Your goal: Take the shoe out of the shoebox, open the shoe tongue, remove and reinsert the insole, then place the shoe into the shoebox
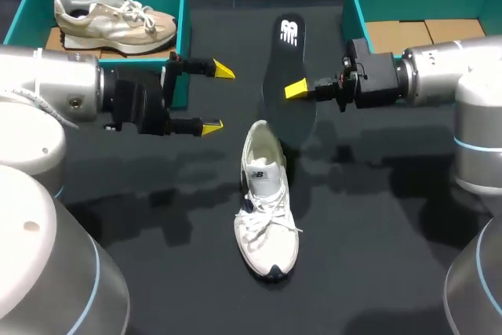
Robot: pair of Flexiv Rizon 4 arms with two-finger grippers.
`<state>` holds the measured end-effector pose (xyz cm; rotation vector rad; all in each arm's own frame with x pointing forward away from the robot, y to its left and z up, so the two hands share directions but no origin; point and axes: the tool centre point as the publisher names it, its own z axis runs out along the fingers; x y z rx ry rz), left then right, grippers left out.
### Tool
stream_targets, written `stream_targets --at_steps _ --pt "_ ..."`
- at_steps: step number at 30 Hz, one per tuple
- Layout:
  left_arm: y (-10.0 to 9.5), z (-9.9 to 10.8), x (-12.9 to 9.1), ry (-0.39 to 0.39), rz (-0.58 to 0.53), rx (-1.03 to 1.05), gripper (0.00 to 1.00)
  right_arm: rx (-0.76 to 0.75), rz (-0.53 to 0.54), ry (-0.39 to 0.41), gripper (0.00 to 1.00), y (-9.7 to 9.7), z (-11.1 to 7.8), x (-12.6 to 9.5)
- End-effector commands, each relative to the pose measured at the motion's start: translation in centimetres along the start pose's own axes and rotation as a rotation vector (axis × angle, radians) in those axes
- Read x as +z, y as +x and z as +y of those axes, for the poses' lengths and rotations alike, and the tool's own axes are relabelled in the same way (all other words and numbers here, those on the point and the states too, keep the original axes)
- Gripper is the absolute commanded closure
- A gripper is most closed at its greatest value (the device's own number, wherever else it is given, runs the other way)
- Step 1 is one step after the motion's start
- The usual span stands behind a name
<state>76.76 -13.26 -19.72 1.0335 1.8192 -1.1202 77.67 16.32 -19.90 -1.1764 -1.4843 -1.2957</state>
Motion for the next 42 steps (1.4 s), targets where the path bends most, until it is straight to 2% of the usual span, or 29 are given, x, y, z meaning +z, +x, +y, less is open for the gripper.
stream_targets --at_steps 1,3,7,8,9,21,22,25,28,30,34,36,38,39,42 --pt "-0.1 -0.5 0.2 -0.111 0.185 -0.301 0.00 -0.043 -0.049 -0.050 1.00 1.2 -0.8 -0.2" --pt "0.2 -0.3 -0.2 -0.127 0.202 -0.391 0.00 -0.066 -0.053 -0.062 1.00 1.2 -0.5 -0.4" --pt "0.7 -0.2 -1.4 -0.112 0.232 -0.492 0.00 -0.119 -0.070 -0.080 1.00 0.9 0.1 -0.9" --pt "0.9 -0.3 -1.7 -0.169 0.248 -0.437 0.00 -0.139 -0.074 -0.096 1.00 0.8 0.2 -0.9" --pt "1.1 -0.4 -2.0 -0.308 0.269 -0.305 0.00 -0.151 -0.065 -0.110 1.00 0.7 0.3 -0.9" --pt "1.1 -0.4 -2.0 -0.308 0.269 -0.305 0.00 -0.151 -0.065 -0.110 1.00 0.7 0.3 -0.9" --pt "1.3 -0.3 -1.7 -0.325 0.268 -0.372 0.00 -0.151 -0.065 -0.110 1.00 0.7 0.3 -0.9" --pt "1.9 0.0 -1.7 -0.321 0.291 -0.502 0.00 -0.209 -0.049 -0.189 1.00 0.8 0.3 -0.4" --pt "2.5 0.4 -2.2 -0.341 0.326 -0.593 0.00 -0.252 -0.076 -0.212 1.00 0.8 0.6 0.3" --pt "3.0 0.9 -2.3 -0.318 0.351 -0.651 0.00 -0.275 -0.070 -0.214 1.00 0.8 0.8 0.9" --pt "4.1 1.4 -2.3 -0.358 0.399 -0.753 0.00 -0.354 -0.050 -0.217 1.00 0.5 1.0 2.0" --pt "4.8 1.5 -2.1 -0.339 0.428 -0.786 0.00 -0.398 -0.039 -0.221 1.00 0.1 0.9 2.4" --pt "5.5 1.6 -1.9 -0.374 0.474 -0.789 0.00 -0.433 -0.020 -0.214 1.00 -0.5 0.9 2.8" --pt "6.0 1.6 -1.8 -0.441 0.502 -0.758 0.00 -0.433 -0.020 -0.214 1.00 -0.5 0.9 2.8" --pt "6.0 1.6 -1.8 -0.441 0.502 -0.758 0.00 -0.433 -0.020 -0.214 1.00 -0.5 0.9 2.8"
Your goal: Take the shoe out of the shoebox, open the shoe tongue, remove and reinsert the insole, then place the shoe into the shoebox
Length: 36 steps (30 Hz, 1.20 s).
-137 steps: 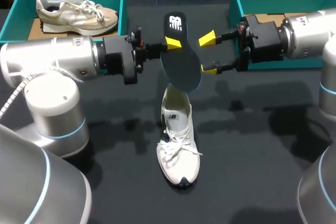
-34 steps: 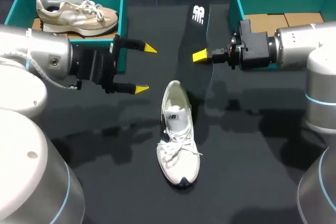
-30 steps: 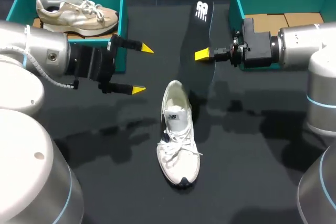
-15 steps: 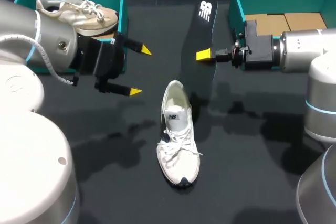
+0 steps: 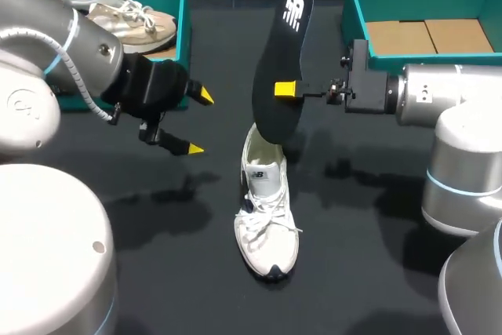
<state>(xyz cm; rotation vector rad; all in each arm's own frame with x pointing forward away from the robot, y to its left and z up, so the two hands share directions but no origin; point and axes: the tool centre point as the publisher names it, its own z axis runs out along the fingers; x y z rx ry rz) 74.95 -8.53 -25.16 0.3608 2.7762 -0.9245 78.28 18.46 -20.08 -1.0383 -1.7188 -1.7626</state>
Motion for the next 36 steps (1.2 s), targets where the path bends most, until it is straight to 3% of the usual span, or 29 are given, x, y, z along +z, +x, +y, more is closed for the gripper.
stream_targets --at_steps 1,7,17,20,21,31,36 --pt "-0.8 -0.8 0.6 -0.081 0.037 -0.005 0.00 -0.001 0.008 -0.008 1.00 -0.5 -0.1 0.7" --pt "-0.8 -0.8 0.6 -0.081 0.037 -0.005 0.00 -0.001 0.008 -0.008 1.00 -0.5 -0.1 0.7" --pt "0.2 0.5 3.9 -0.065 0.065 -0.086 0.00 -0.125 0.118 -0.024 1.00 -1.9 -1.5 1.6" --pt "0.4 0.8 4.6 -0.089 0.084 -0.109 0.00 -0.150 0.113 -0.014 1.00 -2.9 -2.0 1.8" --pt "0.4 0.9 5.0 -0.142 0.096 -0.098 0.00 -0.150 0.113 -0.014 1.00 -2.9 -2.0 1.8" --pt "0.4 0.9 5.0 -0.142 0.096 -0.098 0.00 -0.150 0.113 -0.014 1.00 -2.9 -2.0 1.8" --pt "0.7 1.5 7.2 -0.096 0.139 -0.105 0.00 -0.176 0.146 -0.014 1.00 -3.5 -2.4 2.1"
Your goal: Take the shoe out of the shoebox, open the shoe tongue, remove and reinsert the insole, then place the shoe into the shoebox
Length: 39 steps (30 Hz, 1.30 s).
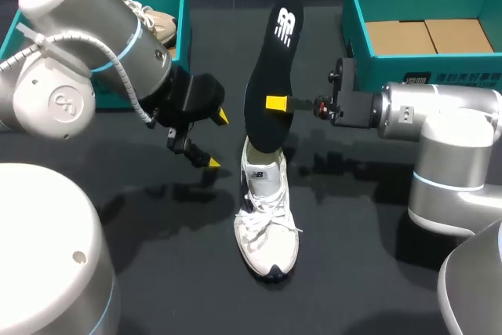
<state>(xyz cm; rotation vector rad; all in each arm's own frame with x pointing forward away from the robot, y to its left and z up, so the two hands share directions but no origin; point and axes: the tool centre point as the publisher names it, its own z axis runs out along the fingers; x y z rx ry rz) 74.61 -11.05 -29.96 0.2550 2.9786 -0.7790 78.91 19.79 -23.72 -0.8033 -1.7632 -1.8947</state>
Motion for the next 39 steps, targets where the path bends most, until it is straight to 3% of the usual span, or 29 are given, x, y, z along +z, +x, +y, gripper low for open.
stream_targets --at_steps 1,15,39 --pt "-0.8 0.6 2.2 0.019 0.011 0.010 0.00 -0.018 0.027 -0.007 1.00 -0.7 -0.7 0.4" --pt "-1.6 1.6 4.5 0.029 0.019 -0.053 0.00 -0.080 0.068 -0.006 1.00 -2.0 -1.3 1.4" --pt "-1.7 0.6 6.3 -0.008 0.009 -0.042 0.00 -0.114 0.058 -0.025 1.00 -2.2 -1.7 1.1"
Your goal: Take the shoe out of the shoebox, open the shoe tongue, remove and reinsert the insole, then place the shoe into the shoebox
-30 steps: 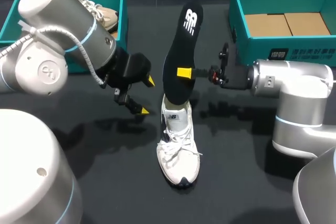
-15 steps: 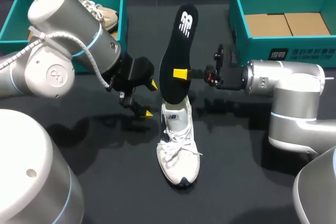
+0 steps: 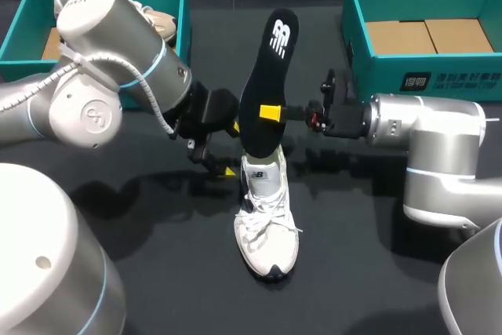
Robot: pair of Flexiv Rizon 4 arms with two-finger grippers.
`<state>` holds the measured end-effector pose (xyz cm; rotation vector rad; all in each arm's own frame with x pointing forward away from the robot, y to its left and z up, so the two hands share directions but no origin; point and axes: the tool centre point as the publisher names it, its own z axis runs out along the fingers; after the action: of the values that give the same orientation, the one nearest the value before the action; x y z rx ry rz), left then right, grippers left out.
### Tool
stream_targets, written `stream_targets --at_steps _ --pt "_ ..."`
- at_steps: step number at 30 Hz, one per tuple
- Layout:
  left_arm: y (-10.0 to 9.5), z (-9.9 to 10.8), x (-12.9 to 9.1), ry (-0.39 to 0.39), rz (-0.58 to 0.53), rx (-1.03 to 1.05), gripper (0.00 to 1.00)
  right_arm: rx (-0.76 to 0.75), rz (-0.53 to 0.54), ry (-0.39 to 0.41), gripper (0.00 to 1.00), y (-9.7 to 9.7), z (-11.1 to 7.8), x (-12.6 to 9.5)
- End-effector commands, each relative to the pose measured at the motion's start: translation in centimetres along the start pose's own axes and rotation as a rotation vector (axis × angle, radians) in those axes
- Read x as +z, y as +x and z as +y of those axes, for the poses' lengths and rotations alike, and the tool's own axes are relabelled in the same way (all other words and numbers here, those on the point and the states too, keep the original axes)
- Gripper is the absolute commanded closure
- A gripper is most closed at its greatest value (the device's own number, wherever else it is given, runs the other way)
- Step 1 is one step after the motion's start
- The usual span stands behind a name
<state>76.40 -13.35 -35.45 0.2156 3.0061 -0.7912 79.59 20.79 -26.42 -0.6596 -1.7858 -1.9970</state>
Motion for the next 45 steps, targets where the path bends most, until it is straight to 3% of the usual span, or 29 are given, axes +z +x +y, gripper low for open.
stream_targets --at_steps 1,20,27,45 --pt "-0.1 -0.4 0.4 -0.012 -0.011 -0.013 0.00 0.000 -0.002 0.001 1.00 0.0 0.0 0.1" --pt "-0.1 -0.4 0.4 -0.017 -0.011 -0.015 0.00 -0.027 -0.047 0.021 1.00 -0.5 0.6 -0.2" --pt "-0.1 -0.4 0.4 -0.017 -0.011 -0.015 0.00 -0.011 -0.061 0.042 1.00 -1.0 -0.1 -0.7" --pt "-0.1 -0.4 0.4 -0.017 -0.011 -0.015 0.00 0.024 -0.040 0.068 1.00 -0.2 -3.2 -1.1"
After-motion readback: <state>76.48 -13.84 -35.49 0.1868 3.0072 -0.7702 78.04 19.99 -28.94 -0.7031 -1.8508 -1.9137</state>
